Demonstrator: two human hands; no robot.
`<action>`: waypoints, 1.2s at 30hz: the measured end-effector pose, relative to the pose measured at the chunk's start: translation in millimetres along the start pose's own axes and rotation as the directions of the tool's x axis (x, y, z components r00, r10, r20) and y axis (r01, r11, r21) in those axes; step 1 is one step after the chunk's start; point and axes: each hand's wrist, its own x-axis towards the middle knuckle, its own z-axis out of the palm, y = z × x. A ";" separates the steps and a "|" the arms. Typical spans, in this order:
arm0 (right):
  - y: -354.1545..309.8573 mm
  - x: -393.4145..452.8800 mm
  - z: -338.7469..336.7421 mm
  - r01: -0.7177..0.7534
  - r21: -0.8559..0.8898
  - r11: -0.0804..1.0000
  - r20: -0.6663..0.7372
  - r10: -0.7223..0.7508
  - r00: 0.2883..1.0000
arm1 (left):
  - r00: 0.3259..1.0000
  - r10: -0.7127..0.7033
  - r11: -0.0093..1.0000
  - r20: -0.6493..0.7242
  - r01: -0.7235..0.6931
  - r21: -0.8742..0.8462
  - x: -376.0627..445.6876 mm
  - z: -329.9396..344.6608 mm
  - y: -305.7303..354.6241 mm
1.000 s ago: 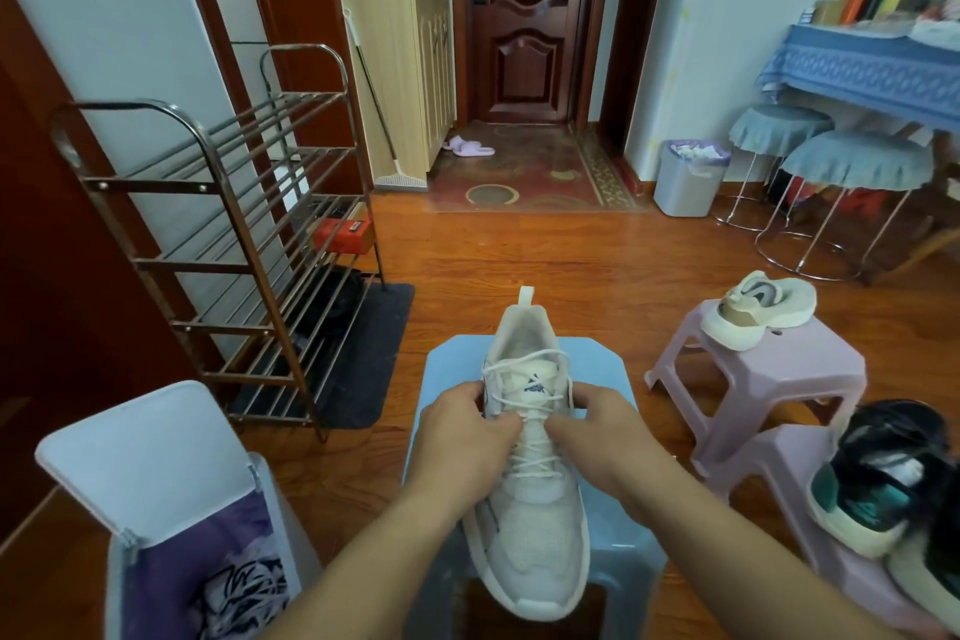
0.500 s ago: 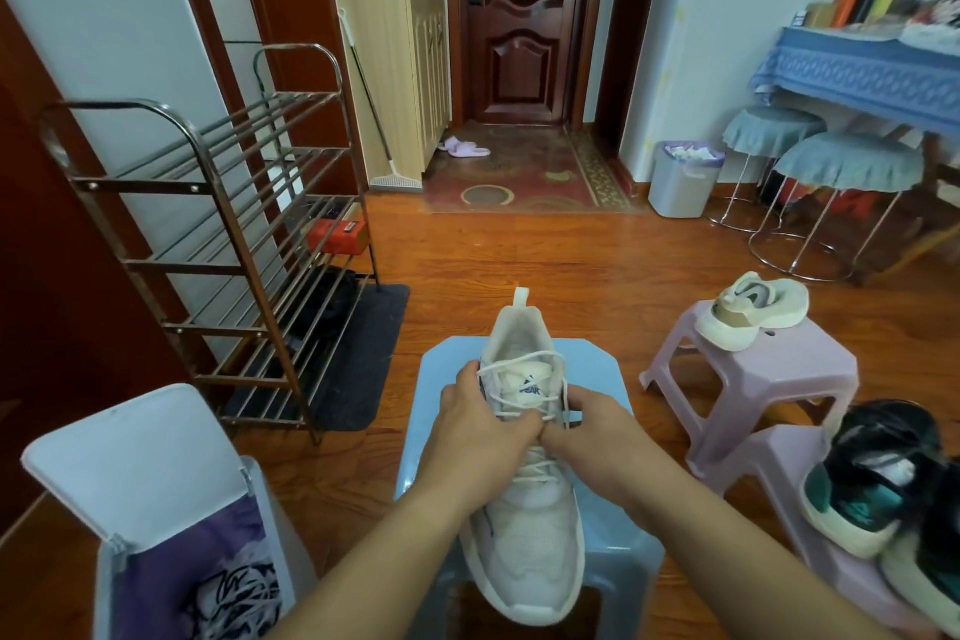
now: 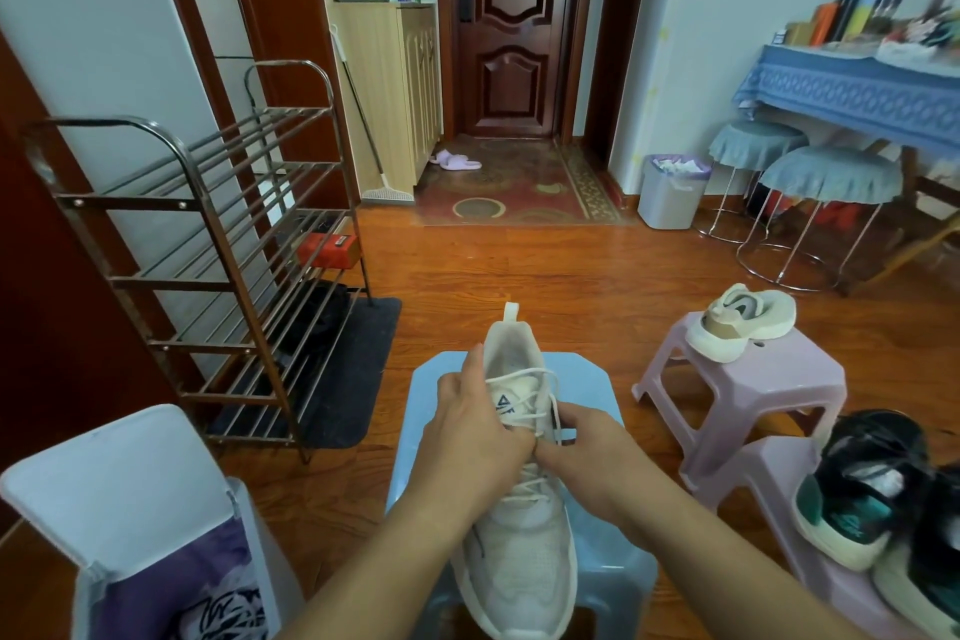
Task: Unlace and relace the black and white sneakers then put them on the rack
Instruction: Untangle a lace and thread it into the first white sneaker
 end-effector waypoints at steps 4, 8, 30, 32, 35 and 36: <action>-1.6 -0.6 -0.6 -0.022 -0.010 1.000 -0.015 0.022 1.000 | 0.998 0.008 0.994 0.065 0.000 -0.110 -1.8 -4.8 -12.9; -0.3 1.6 -0.1 -0.020 -0.026 0.999 -0.009 0.020 1.000 | 0.992 -0.090 0.945 0.092 0.114 -0.307 -3.6 -10.3 -26.6; -40.1 53.2 -14.2 0.254 -0.547 0.798 -0.022 -0.317 0.948 | 0.989 0.012 0.957 0.145 0.031 -0.287 0.4 -15.6 -26.8; -40.5 53.3 -18.6 0.235 -0.544 0.805 -0.014 -0.289 0.957 | 0.991 0.014 0.964 0.133 0.022 -0.266 1.0 -14.9 -27.1; -39.4 53.1 -23.4 0.239 -0.536 0.810 -0.002 -0.285 0.959 | 0.991 0.022 0.966 0.135 0.014 -0.256 3.1 -13.6 -28.3; -38.6 53.0 -25.4 0.237 -0.536 0.810 0.007 -0.276 0.961 | 0.990 0.018 0.969 0.141 0.018 -0.247 3.5 -13.9 -28.1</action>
